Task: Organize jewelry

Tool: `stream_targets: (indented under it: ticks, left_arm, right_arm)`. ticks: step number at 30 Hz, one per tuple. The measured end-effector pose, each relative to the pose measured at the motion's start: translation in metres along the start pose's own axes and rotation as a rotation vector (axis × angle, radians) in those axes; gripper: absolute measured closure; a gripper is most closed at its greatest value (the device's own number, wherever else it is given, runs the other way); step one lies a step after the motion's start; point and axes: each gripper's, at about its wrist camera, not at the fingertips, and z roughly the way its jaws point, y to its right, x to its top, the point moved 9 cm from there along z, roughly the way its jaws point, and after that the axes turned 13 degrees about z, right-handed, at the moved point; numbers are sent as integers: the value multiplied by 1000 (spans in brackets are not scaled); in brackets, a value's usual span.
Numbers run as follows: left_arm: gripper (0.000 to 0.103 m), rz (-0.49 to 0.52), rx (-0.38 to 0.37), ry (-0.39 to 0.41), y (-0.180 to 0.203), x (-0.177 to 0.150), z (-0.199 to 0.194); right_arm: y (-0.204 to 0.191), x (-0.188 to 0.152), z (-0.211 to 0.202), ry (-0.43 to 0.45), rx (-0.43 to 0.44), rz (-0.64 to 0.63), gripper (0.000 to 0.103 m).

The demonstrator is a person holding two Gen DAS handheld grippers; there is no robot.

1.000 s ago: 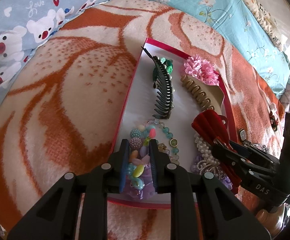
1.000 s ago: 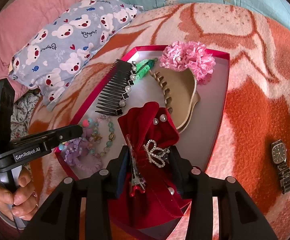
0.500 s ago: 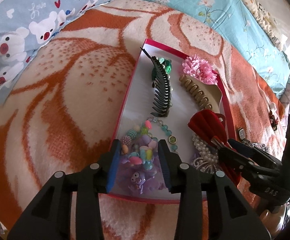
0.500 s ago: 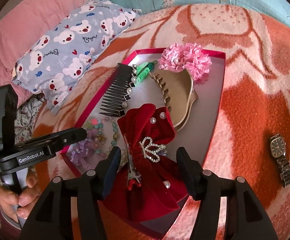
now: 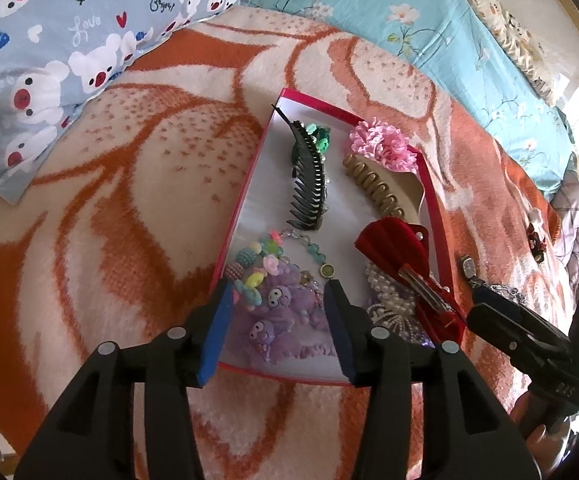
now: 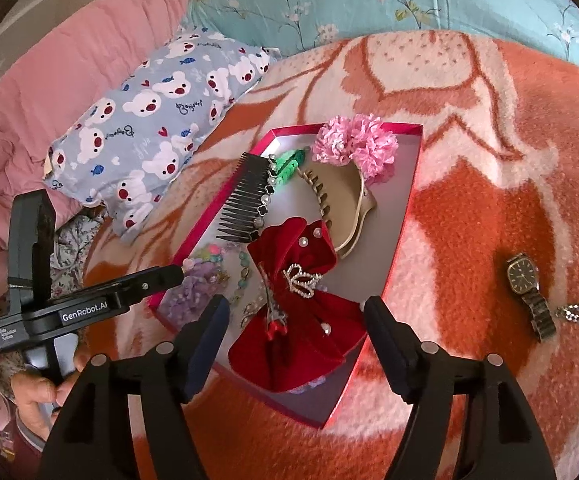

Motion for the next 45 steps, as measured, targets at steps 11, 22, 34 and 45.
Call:
stream_targets:
  ticks: [11,22,34,45]
  left_arm:
    - [21,19,38,21,10,-8,-26]
    - [18,87,158,-43,15,-34,-43]
    - [11,152,282,-31,16,-27,-74]
    - [3,158,275,-42,35,-25,-66]
  right_arm:
    - [0,-8,-27,26,19,1,19]
    - [6,-23,-54,-7,-14,-123,7]
    - [-20,10,-75,-32,-59,-296,1]
    - [-33,2,-58,-65,-19,-289,1]
